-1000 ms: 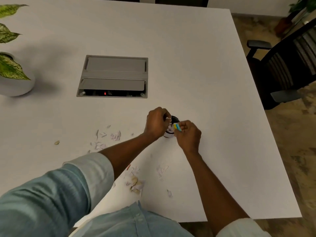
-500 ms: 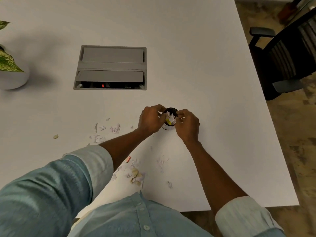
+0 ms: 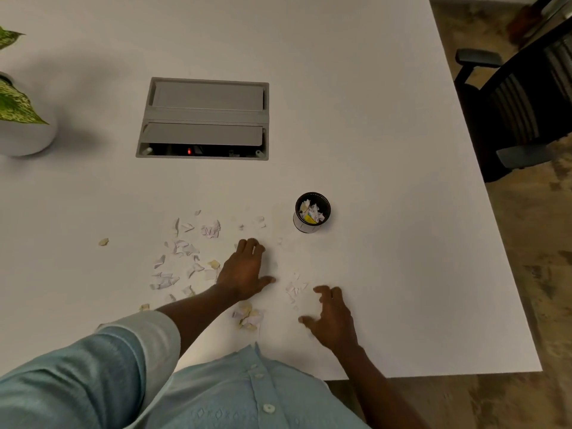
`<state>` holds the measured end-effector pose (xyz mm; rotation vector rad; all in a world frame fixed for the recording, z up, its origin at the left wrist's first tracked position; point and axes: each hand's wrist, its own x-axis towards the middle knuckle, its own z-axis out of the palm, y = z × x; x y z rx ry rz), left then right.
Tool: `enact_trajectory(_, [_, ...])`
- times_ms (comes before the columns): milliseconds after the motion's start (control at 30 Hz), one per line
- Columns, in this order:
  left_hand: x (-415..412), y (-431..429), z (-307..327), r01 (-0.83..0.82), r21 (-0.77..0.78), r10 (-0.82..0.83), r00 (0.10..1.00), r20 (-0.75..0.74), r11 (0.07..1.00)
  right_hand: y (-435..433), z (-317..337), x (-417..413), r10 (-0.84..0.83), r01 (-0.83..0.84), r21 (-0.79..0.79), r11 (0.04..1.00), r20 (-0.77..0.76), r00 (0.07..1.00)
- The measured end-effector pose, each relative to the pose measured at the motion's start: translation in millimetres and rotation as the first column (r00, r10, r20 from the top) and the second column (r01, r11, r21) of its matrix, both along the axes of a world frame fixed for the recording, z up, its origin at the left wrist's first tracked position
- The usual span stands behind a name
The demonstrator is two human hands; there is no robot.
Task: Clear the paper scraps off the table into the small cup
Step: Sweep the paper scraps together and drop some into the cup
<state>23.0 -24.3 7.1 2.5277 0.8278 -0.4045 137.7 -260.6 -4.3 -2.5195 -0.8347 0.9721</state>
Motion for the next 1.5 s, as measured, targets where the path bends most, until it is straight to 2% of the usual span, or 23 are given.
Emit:
enact_trajectory(133, [-8.3, -12.1, -12.2, 0.132, 0.026, -0.129, 0.987, -0.093, 0.991, -13.2, -5.2, -20.8, 0.010, -0.010, -0.054, 0.998, -0.007, 1.000])
enact_trajectory(333, [-4.9, -2.7, -20.9, 0.261, 0.043, -0.252, 0.955, -0.158, 0.964, 0.0, -3.9, -24.7, -0.110, 0.111, 0.031, 0.993, -0.032, 0.993])
enact_trajectory(467, [-9.8, 3.0, -26.8, 0.310, -0.020, -0.307, 0.928, -0.210, 0.951, 23.5, -3.6, -15.1, -0.143, 0.147, 0.063, 0.987, -0.069, 0.987])
enact_trajectory(800, [-10.4, 3.5, -30.1, 0.297, -0.046, -0.299, 0.927, -0.228, 0.954, 74.4, -5.6, 0.3, 0.207, -0.208, 0.011, 0.978, 0.063, 0.976])
enact_trajectory(967, [-10.3, 3.0, -30.8, 0.299, -0.038, -0.299, 0.922, -0.245, 0.953, 78.0, -9.0, 2.1, 0.277, -0.284, 0.051, 0.957, 0.110, 0.954])
enact_trajectory(1067, [-10.8, 3.0, -31.8, 0.306, -0.029, -0.303, 0.920, -0.247, 0.952, 74.8, -7.4, 4.1, 0.197, -0.207, 0.106, 0.973, 0.094, 0.976])
enact_trajectory(1167, [-10.7, 3.9, -32.2, 0.309, -0.024, -0.305, 0.921, -0.243, 0.951, 78.8, 4.4, 14.6, 0.014, -0.036, 0.211, 0.977, 0.106, 0.994])
enact_trajectory(1300, [-11.0, 3.8, -32.3, 0.318, -0.014, -0.312, 0.920, -0.239, 0.948, 100.5, 38.0, 47.0, -0.215, 0.129, 0.400, 0.907, 0.179, 0.960])
enact_trajectory(1400, [-11.6, 3.8, -31.9, 0.321, -0.010, -0.315, 0.919, -0.238, 0.947, 127.0, 62.8, 79.2, -0.284, 0.135, 0.483, 0.865, 0.251, 0.925])
enact_trajectory(1500, [-11.3, 3.3, -30.9, 0.324, -0.004, -0.315, 0.918, -0.241, 0.946, 152.2, 77.6, 106.6, -0.250, 0.087, 0.481, 0.872, 0.286, 0.925])
